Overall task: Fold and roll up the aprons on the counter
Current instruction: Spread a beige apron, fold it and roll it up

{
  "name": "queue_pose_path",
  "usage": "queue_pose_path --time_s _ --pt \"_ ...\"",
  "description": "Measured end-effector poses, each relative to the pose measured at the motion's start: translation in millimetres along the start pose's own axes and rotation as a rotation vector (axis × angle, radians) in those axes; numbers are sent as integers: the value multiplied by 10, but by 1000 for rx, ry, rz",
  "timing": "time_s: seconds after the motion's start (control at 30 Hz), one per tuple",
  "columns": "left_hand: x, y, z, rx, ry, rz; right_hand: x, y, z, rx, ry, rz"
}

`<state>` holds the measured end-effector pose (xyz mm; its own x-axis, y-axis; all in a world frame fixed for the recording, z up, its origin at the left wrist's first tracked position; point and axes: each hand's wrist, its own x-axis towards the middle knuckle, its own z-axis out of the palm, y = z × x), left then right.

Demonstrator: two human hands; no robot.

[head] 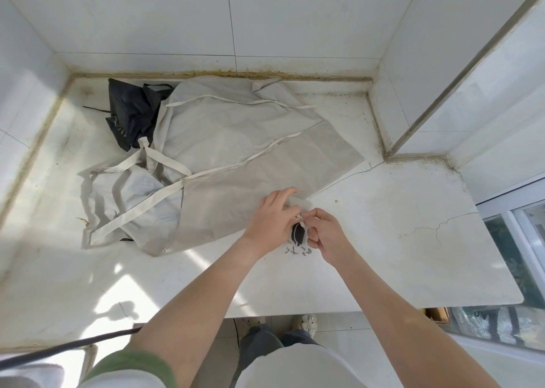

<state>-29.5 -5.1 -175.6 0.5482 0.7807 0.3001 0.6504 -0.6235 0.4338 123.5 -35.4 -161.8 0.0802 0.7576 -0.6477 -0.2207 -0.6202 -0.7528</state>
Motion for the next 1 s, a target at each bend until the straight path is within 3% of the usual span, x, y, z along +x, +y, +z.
queue_pose_path --time_s 0.1,0.2,0.33,0.43,0.57,0.67,0.77,0.93,1.0 --pt "-73 -2 36 -36 -3 -78 -2 -15 42 -74 95 -26" --pt "-160 -80 80 -175 -3 -270 50 0 -7 -152 267 -31" --pt "-231 -60 15 -462 -19 -514 100 21 22 -236 302 -30" --pt "-192 -42 -65 -518 -3 -633 83 34 74 -162 233 -78" --pt "-55 -137 -129 -561 21 -823 -28 -69 76 140 -29 -183" --pt "42 -71 -240 -919 48 -980 -66 -176 113 254 -108 -240" --pt "145 14 -352 -1121 -21 -957 -126 -292 205 24 -47 -275" --pt "416 182 -506 -1254 -229 -922 -317 -591 217 -262 31 -404" --pt "533 284 -585 -1258 -298 -831 -393 -694 181 -334 78 -447"
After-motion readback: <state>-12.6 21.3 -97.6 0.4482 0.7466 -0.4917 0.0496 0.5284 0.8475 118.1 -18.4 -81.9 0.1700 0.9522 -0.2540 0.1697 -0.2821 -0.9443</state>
